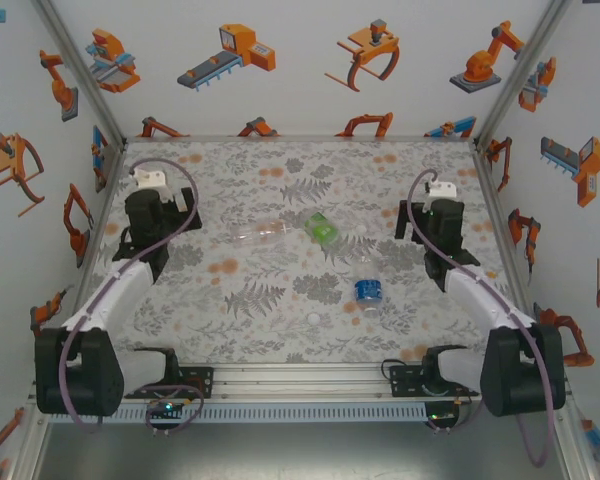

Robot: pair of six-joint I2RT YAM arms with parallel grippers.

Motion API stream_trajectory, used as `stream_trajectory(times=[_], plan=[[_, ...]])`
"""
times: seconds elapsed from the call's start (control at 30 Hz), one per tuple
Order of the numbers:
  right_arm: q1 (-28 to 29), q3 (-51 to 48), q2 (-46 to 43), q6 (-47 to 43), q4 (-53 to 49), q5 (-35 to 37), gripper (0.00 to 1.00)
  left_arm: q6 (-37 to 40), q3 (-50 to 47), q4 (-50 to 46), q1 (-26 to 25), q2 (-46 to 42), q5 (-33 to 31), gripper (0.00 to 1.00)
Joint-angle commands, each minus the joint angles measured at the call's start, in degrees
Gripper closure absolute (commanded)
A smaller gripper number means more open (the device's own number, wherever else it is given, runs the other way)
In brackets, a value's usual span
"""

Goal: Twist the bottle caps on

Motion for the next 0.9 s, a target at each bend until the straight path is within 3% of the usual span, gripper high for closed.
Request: stream_trajectory(times=[0.0, 0.17, 0.33, 0.57, 0.87], plan=[[3.84, 6.17, -2.06, 7.70, -24.32, -1.66, 0.11, -5.98, 8.47, -20.71, -0.22, -3.25, 3.39, 0.03], [11.15, 12.15, -3.15, 16.69, -42.31, -3.52, 0.15, -1.88, 18.91, -36.55, -0.20, -4.04, 10.43, 0.03], [19.71, 12.08, -4.09, 22.73, -48.70, -1.97, 0.16, 3.79, 16.00, -35.95, -0.13, -7.02, 11.79, 0.03], [25.13, 9.14, -0.42, 25.77, -45.08, 0.00, 0.15, 1.87, 12.14, -33.15, 0.13, -11.77, 12.02, 0.03], [27.22, 8.73, 8.32, 25.63, -38.36, -0.52, 0.17, 2.06, 12.05, -33.61, 0.83, -11.99, 9.51, 0.03]])
